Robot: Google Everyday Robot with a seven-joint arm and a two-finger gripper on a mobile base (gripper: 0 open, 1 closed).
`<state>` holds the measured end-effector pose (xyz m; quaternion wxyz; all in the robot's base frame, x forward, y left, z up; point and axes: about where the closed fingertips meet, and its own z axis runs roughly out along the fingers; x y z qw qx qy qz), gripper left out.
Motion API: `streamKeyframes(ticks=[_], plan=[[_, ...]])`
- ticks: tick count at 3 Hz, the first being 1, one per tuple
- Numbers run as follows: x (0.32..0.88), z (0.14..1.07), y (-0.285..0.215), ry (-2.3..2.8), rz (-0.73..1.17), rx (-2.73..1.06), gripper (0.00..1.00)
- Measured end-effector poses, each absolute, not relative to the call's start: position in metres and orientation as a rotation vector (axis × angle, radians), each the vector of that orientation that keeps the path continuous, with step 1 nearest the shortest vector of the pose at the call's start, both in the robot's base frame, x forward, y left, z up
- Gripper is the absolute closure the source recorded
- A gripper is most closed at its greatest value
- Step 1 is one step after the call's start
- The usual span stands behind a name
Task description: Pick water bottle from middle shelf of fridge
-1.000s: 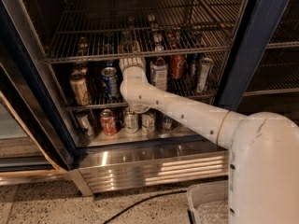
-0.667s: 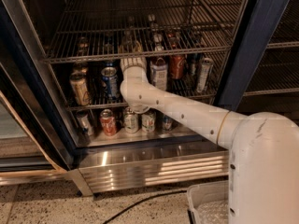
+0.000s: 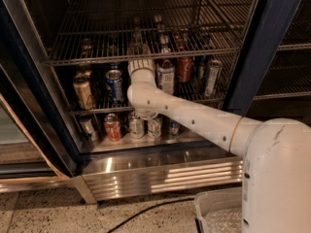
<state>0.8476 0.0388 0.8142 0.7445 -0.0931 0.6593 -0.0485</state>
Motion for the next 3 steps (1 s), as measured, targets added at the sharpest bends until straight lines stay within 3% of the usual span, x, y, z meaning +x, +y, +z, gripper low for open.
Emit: streamKeyframes(ticks=[1, 3], plan=[[0.84, 0.813, 0.02, 1.455, -0.132, -0.163, 1.0], [0.838, 0.811, 0.033, 1.454, -0.106, -0.179, 1.0]])
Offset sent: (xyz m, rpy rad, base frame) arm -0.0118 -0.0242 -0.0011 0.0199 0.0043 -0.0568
